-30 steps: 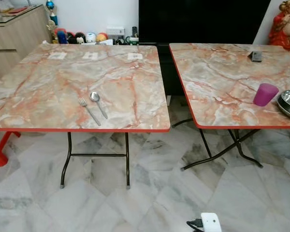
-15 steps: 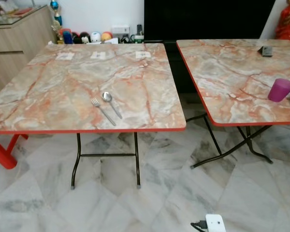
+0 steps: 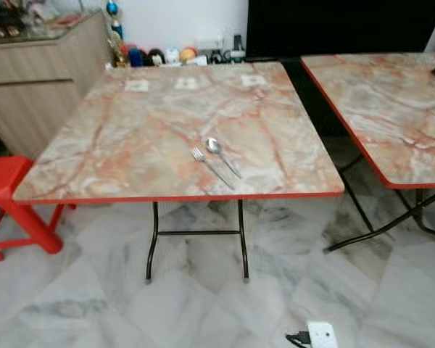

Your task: Setting the table

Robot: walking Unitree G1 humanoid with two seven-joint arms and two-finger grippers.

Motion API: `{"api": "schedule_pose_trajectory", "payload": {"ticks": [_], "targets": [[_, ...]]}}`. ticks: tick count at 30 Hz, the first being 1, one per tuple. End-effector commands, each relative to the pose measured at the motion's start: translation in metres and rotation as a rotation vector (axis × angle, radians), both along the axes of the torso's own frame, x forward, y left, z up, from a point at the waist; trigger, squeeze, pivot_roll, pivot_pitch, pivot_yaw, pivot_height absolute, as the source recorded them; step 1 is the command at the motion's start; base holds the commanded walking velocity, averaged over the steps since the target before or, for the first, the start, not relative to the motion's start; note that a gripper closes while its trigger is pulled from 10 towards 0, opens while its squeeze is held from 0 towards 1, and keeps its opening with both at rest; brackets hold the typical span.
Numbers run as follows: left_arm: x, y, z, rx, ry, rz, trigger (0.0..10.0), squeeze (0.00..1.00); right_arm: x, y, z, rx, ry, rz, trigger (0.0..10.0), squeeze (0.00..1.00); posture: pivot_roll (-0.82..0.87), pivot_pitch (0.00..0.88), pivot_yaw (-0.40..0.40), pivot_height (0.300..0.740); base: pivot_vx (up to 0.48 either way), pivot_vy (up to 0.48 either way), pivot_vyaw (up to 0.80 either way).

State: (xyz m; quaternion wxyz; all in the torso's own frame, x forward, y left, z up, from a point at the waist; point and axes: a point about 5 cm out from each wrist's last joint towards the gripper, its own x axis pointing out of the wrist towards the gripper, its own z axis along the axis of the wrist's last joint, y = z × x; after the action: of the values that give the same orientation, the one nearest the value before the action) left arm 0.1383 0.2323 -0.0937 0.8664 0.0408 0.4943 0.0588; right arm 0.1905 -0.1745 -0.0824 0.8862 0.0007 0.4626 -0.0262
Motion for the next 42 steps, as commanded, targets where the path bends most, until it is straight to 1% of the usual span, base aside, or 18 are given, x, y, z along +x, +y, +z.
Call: {"api": "schedule_pose_trajectory", "payload": {"ticks": [1,17,19,21,24,42], "targets": [[-0.006,0.007,0.0,0.013,0.016,0.019,10.0,0.0,0.003,0.008,0.001,0.02,-0.011,0.001,10.0,0.0,0.04,0.07,-0.009,0.74,0.0,0.341,0.0],[-0.009,0.005,-0.002,-0.002,0.018,0.018,10.0,0.0,0.003,0.007,0.001,0.02,-0.014,0.003,10.0,0.0,0.04,0.071,-0.011,0.74,0.0,0.0,0.0],[-0.008,0.005,-0.002,-0.001,0.016,0.014,10.0,0.0,0.003,0.007,0.001,0.02,-0.015,0.003,10.0,0.0,0.04,0.07,-0.011,0.74,0.0,0.0,0.0],[0.0,0.002,0.0,0.0,0.008,0.0,10.0,0.0,0.004,0.007,0.001,0.021,-0.017,0.002,10.0,0.0,0.04,0.07,-0.011,0.74,0.259,0.0,0.0],[0.004,0.0,0.001,-0.001,0.003,-0.007,10.0,0.0,0.004,0.007,0.001,0.022,-0.017,0.002,10.0,0.0,0.04,0.071,-0.01,0.74,0.284,0.0,0.0],[0.006,-0.002,0.001,-0.01,-0.001,-0.005,10.0,0.0,0.004,0.007,0.001,0.021,-0.021,-0.003,10.0,0.0,0.05,0.07,-0.011,0.74,0.295,0.0,0.0]]}}
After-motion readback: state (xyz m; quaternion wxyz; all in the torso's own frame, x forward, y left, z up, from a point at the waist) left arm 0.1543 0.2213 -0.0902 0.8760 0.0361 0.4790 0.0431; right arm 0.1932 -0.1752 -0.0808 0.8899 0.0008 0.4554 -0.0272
